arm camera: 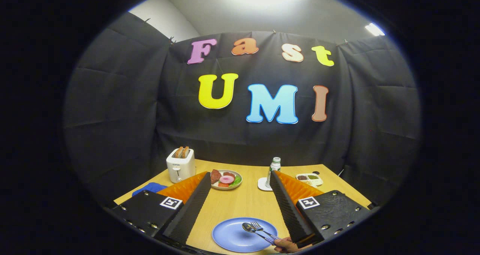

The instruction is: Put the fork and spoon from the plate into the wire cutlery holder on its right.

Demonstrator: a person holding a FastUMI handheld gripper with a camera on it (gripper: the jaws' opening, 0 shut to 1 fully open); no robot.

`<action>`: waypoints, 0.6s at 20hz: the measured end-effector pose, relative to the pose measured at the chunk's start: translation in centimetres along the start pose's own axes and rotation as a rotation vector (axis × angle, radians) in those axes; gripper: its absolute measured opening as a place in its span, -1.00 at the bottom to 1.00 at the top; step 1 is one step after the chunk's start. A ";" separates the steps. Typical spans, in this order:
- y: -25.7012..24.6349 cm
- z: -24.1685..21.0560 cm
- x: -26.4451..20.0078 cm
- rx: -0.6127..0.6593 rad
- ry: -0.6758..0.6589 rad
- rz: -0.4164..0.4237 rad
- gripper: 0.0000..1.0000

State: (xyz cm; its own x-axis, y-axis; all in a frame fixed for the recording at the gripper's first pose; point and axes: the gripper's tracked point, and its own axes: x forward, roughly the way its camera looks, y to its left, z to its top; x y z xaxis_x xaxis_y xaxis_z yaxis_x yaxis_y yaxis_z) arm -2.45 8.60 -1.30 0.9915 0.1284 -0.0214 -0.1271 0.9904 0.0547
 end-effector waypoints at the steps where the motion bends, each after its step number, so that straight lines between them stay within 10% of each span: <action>1: 0.3 0.3 0.1 0.000 -0.006 0.023 0.93; 12: 5.0 4.8 -1.8 -0.096 -0.152 0.218 0.93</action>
State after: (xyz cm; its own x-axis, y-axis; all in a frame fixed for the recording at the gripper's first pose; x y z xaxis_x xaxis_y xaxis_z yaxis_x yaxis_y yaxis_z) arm -4.74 13.04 3.80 0.9324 0.3368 0.1309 -0.3326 0.9416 -0.0535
